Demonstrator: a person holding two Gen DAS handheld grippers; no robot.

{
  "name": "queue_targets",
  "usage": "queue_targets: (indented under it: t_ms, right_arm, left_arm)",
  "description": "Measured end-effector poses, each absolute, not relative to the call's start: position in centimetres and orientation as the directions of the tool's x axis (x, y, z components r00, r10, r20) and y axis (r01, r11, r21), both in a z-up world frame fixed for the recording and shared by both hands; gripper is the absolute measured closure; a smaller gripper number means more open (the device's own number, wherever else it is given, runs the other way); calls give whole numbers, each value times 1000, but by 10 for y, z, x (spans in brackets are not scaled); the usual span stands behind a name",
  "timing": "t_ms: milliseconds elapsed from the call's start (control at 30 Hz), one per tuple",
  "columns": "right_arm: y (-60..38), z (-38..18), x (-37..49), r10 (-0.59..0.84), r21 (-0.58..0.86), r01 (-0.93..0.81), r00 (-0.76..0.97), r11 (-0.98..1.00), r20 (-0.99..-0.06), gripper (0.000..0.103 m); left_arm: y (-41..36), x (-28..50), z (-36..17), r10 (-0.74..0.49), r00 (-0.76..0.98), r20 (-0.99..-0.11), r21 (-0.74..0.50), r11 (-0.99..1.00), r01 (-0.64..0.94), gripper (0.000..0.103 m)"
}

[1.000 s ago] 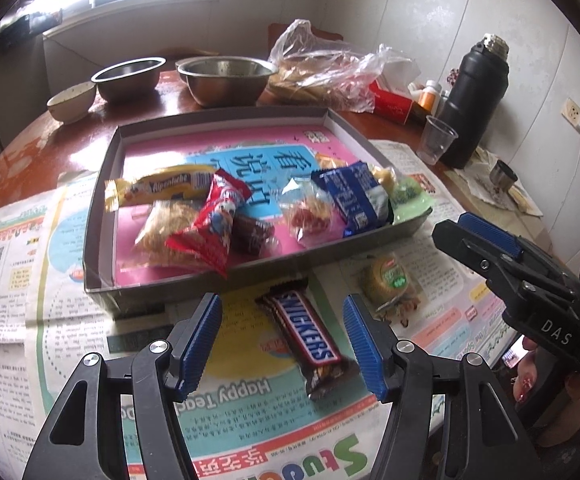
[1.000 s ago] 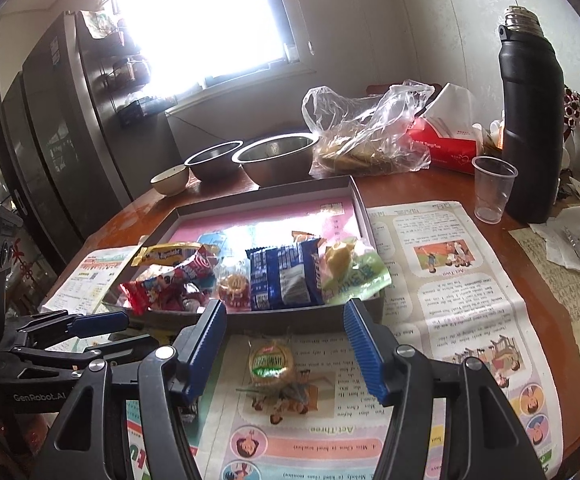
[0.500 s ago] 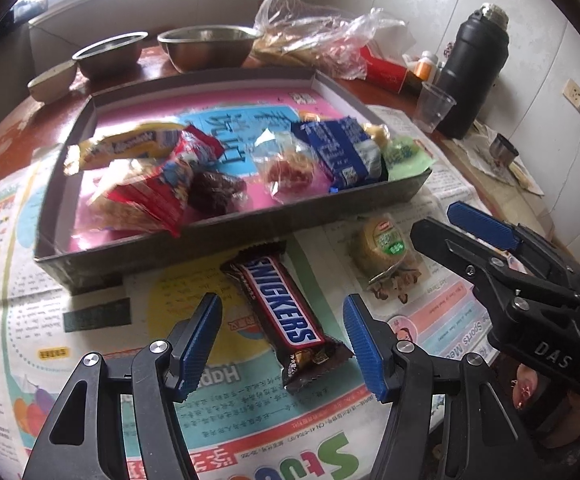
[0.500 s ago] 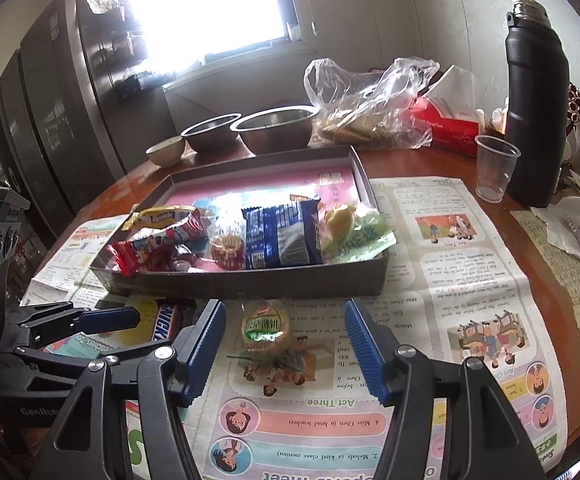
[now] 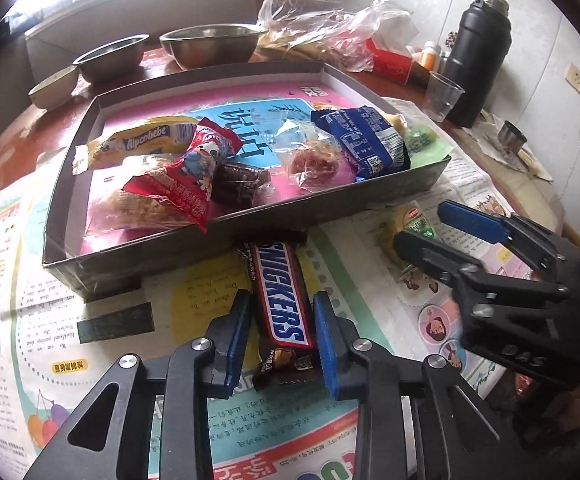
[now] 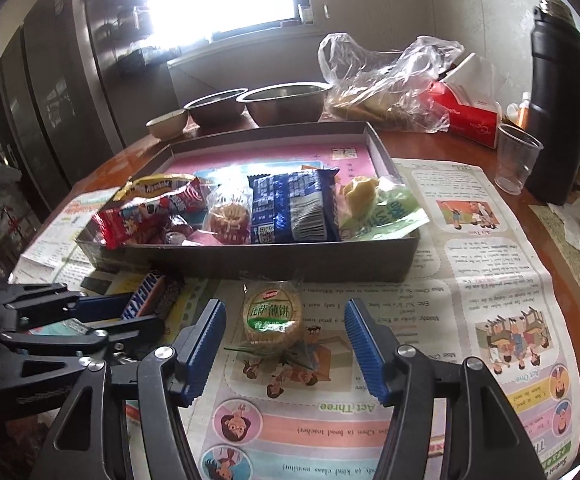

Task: Organize snacks
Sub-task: 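Grasp the Snickers bar with the left gripper while the right grasps the round green-labelled biscuit, then carry the Snickers bar into the tray with the left gripper while the right carries the biscuit there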

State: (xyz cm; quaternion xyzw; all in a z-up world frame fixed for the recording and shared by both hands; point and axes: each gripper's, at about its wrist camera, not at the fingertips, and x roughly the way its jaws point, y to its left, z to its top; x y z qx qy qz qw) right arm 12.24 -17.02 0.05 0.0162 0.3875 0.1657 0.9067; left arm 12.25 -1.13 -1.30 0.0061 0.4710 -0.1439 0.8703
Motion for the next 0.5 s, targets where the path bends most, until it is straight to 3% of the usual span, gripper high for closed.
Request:
queue_targets:
  t_ms: [100,167,200,500]
  right_arm:
    - [-160,-5,125,272,97,-291,653,952,-707,46]
    - [-155,-9,126,265,83,-298,649,951,-713,64]
    - [-153,-12,126,267,81,-304,645,949,-716,66]
    - [-159,0,114,328,134,-331,646,934,-689,69]
  left_arm:
    - [-10,122,-12,-254,513,-820,-131,955,265,72]
    - [-8,121,-11,-270,507,-819,-148,952,268,73]
    - [-7,120,-10,-280,503,-818,-158,949,272,73]
    - [8,113,8,-311,528,-790,-188,943,273,74]
